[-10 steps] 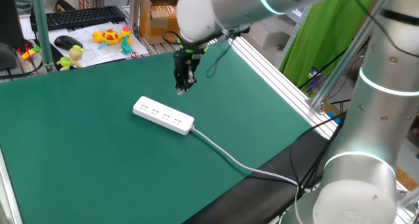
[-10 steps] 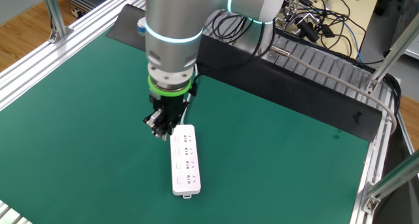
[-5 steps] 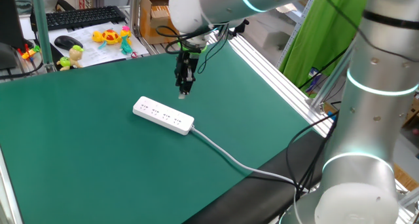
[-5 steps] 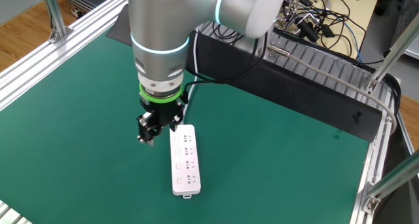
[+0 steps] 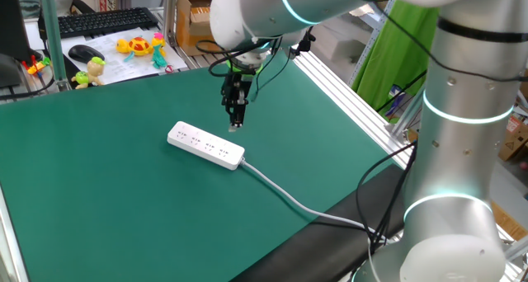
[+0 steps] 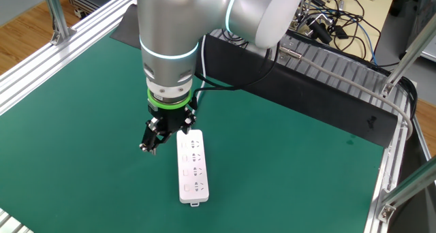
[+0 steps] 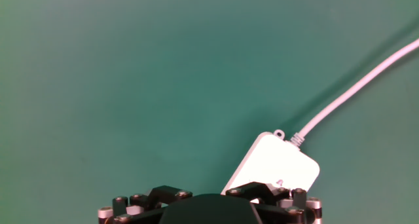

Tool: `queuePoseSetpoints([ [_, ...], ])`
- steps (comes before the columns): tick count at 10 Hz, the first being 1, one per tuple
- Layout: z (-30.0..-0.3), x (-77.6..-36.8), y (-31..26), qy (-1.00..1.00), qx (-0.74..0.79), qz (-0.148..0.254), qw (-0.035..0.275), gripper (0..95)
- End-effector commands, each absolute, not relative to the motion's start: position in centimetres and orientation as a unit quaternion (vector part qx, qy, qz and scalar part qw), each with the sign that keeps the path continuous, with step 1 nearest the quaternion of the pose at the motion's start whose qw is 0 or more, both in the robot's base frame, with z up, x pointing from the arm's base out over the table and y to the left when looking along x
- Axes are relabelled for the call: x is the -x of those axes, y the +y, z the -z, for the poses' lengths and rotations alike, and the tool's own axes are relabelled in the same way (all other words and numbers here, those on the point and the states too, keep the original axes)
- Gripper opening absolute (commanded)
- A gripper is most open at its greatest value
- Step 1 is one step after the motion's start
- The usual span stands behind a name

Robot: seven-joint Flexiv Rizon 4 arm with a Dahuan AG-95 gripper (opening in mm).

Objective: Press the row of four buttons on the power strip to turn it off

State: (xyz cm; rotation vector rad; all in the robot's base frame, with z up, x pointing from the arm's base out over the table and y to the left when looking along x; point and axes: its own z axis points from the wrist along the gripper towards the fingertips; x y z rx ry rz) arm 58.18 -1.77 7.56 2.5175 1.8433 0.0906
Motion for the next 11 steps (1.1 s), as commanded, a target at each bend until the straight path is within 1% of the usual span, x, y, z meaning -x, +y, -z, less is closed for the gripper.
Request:
queuePoseSetpoints([
  [1, -7.54, -58.3, -1.78, 0.599, -0.8, -0.029, 0.009, 95.0],
  [11, -6.91, -58.21, -1.86, 0.613, -0.789, -0.031, 0.005, 95.0],
])
